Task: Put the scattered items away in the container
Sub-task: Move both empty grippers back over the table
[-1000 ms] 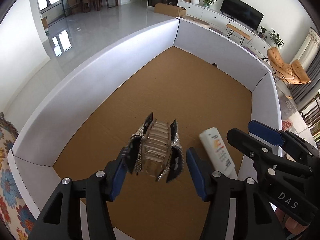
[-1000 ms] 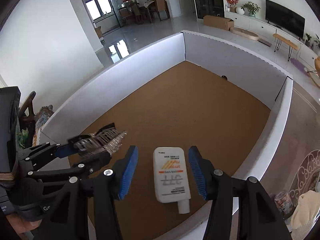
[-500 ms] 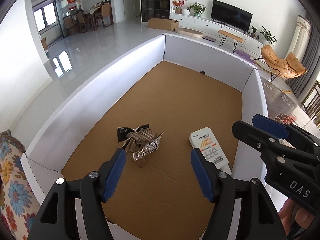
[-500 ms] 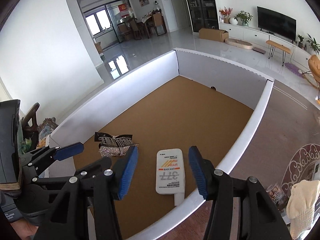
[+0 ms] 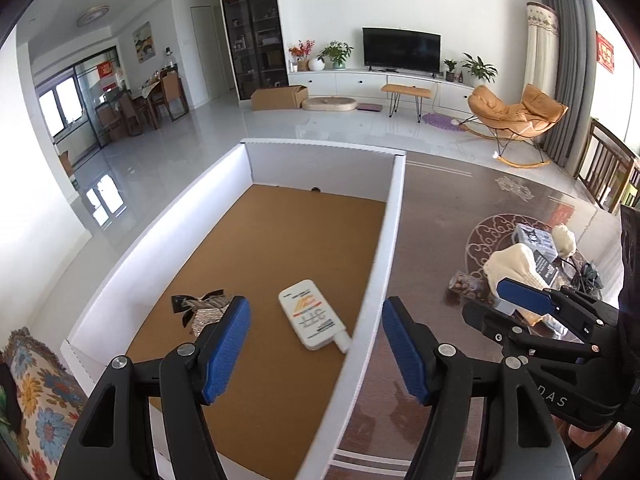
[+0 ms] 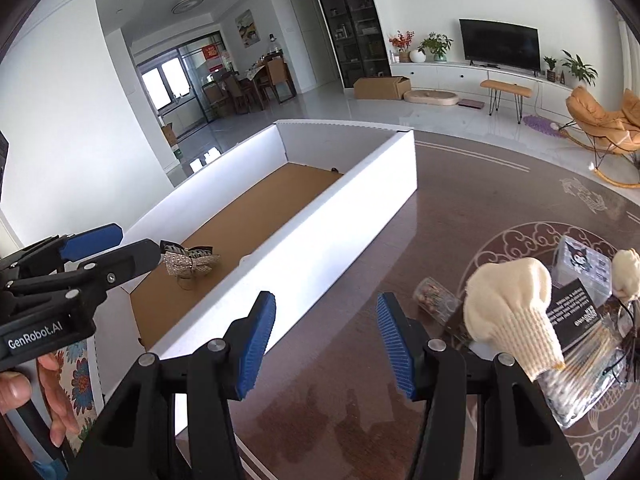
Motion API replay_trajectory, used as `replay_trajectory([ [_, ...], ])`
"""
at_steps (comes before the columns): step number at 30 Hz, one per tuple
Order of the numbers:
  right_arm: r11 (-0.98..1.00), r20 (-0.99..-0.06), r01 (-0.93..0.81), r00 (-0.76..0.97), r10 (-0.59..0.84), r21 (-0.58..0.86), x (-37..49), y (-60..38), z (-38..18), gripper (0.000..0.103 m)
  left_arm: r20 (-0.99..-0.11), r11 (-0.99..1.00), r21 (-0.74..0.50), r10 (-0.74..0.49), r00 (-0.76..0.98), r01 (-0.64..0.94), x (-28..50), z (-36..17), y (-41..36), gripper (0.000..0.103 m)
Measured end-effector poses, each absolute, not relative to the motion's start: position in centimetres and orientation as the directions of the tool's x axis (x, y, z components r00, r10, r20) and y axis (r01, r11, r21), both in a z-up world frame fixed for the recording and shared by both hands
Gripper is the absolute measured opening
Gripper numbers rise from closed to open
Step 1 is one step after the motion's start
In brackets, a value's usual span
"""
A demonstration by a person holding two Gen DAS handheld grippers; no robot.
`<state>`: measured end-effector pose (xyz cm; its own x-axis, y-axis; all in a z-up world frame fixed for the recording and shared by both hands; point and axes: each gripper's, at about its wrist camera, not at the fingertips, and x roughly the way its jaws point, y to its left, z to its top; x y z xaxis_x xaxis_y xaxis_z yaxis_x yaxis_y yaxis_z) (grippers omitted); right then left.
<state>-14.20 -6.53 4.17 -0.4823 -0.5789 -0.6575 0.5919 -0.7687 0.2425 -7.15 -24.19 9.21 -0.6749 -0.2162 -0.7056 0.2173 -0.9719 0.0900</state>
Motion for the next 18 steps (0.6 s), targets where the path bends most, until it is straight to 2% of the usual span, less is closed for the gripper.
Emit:
replay_trajectory([
  [4, -0.808, -0.652, 0.539, -0.529, -0.543, 0.237, -13.2, -0.5, 3.7, 0.054, -0.703, -0.983, 0.087, -0.177, -0.688, 0.164, -7.1, 8.8, -20.1, 0.080],
  [8, -0.875, -0.661, 0.454, -0.607, -0.441, 0.167, -11.3, 7.1, 2.0, 0.054, -0.741, -0.998, 0.027, -0.061, -0.668, 0.061, -6.8, 5.6, -15.4, 0.083],
  [12, -0.943, -0.703, 0.317, -0.650, -0.290, 0.096, -9.8, 15.5, -1.0, 0.054, -0.810, -0.996, -0.035, 0.074, -0.582, -0.078, -6.7, -1.1, -10.0, 0.085],
  [15, -0.974, -0.742, 0.218, -0.642, -0.193, 0.065, -9.6, 20.6, -3.1, 0.054, -0.841, -0.984, -0.029, 0.118, -0.529, -0.174, -6.6, -5.3, -5.8, 0.085],
  [18, -0.986, -0.759, 0.153, -0.633, -0.154, 0.072, -10.0, 24.1, -4.5, 0.054, -0.836, -0.980, 0.001, 0.109, -0.537, -0.201, -7.2, -6.8, -2.8, 0.085],
])
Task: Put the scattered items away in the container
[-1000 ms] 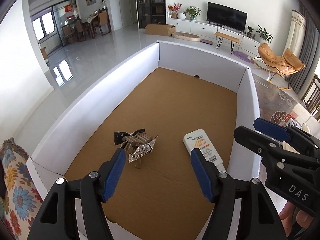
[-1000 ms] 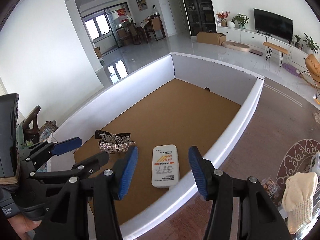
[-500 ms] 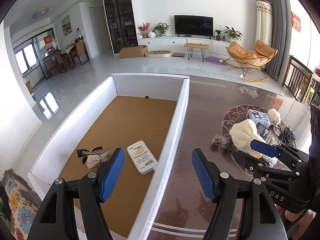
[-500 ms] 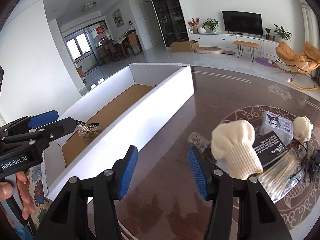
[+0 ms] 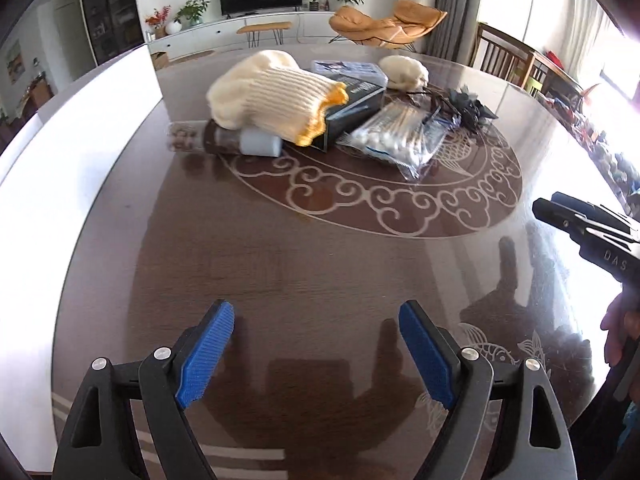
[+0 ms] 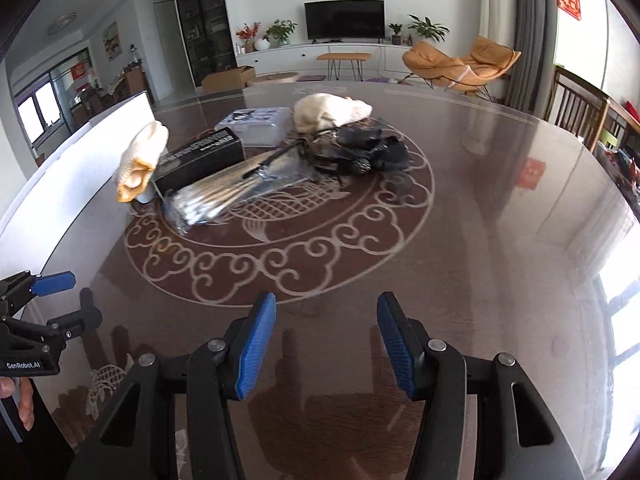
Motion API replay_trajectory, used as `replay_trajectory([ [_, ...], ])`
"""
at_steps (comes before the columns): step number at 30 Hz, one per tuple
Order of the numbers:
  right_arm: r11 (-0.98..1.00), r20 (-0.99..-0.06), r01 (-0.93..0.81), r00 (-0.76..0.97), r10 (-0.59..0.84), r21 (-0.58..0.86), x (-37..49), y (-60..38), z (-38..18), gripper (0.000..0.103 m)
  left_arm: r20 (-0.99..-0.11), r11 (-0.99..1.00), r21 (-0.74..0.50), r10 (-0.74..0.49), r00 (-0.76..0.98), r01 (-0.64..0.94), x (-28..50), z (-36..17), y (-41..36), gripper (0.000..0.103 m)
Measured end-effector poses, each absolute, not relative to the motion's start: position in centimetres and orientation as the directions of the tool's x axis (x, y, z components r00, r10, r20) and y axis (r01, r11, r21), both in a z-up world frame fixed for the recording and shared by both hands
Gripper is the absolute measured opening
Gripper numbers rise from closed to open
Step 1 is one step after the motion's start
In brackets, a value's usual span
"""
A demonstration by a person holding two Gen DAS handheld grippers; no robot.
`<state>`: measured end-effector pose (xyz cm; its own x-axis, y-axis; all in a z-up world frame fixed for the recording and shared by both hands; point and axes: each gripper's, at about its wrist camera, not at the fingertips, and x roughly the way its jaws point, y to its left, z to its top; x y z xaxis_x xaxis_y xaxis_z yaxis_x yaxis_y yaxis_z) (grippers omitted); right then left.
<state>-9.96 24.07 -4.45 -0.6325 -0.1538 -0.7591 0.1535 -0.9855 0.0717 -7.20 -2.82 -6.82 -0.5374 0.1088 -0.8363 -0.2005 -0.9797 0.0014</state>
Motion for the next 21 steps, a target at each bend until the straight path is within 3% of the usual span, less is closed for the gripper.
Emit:
replay_trajectory([
  [6, -0.988, -0.761, 0.111, -0.631, -0.150, 0.103, -10.9, 25.9, -5.1, 0.054, -0.819, -0.980, 0.008, 0.106, -0.564, -0.197, -9.4, -6.7, -0.6, 0.085],
  [10, -0.992, -0.773, 0.104, -0.623, -0.122, 0.074, -11.1, 24.9, -5.1, 0.054, -0.813, -0.987, 0.008, 0.086, -0.576, -0.159, -11.3, -7.4, -0.9, 0.103],
  [14, -0.994, -0.784, 0.106, -0.619, -0.052, -0.018, -11.4, 23.3, -5.4, 0.055, -0.816, -0.989, 0.003, 0.083, -0.572, -0.148, -12.0, -7.6, -1.2, 0.103],
  [21, -0.995, -0.784, 0.101, -0.618, -0.059, -0.005, -11.5, 23.5, -5.5, 0.056, -0.816, -0.988, 0.001, 0.088, -0.572, -0.153, -11.9, -7.7, -1.3, 0.103],
])
